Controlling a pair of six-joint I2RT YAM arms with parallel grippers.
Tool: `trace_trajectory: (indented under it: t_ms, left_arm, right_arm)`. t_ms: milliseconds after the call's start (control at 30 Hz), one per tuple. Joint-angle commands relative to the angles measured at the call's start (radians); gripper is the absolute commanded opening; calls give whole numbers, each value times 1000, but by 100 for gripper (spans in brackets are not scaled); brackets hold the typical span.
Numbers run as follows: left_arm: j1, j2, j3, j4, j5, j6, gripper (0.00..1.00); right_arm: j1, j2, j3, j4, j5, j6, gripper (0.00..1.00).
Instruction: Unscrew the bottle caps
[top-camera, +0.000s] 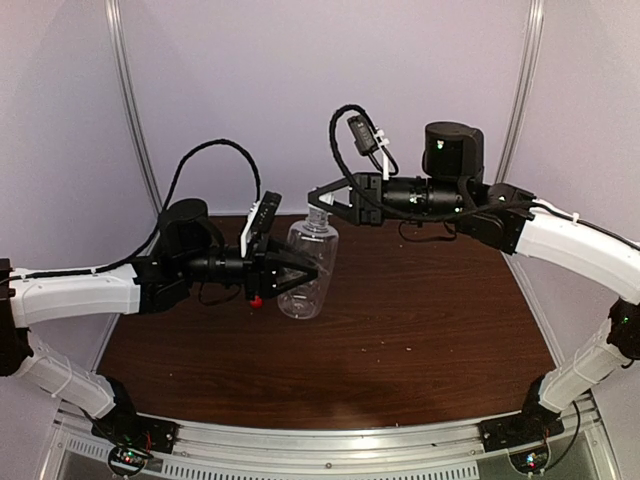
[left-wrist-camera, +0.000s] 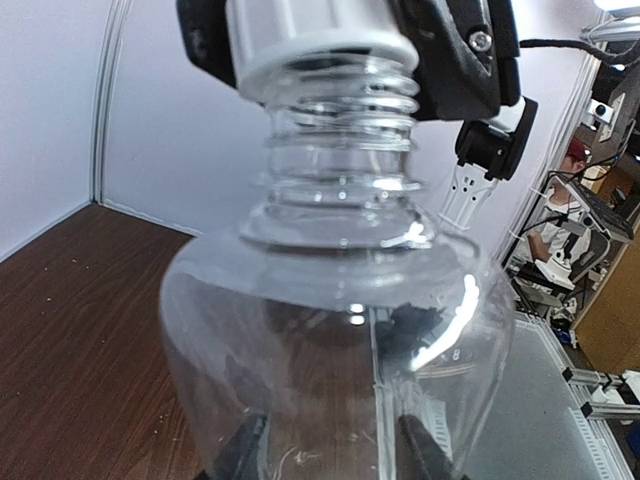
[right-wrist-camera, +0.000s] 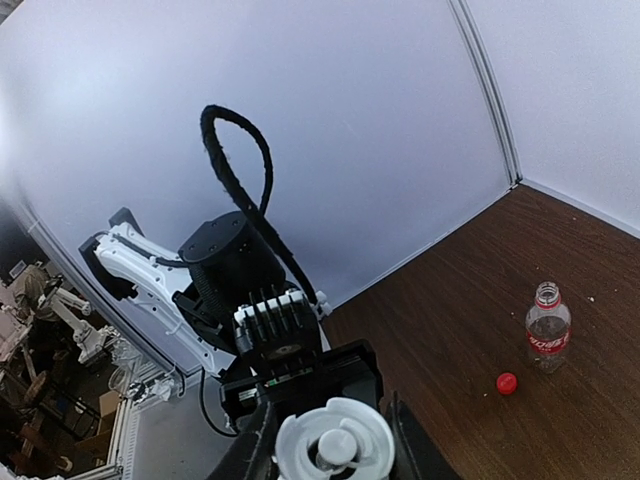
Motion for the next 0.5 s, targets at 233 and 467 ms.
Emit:
trace_trajectory:
  t_ms: [233,467]
  left_arm:
    - [-2,-28,23,-40,-74,53,25]
    - [-2,-58,28,-127,-179,75,25]
  right_arm:
    - [-62,-78,-4,-10,142,-21,19]
    - [-83,-111,-129,-72,445,-175,19]
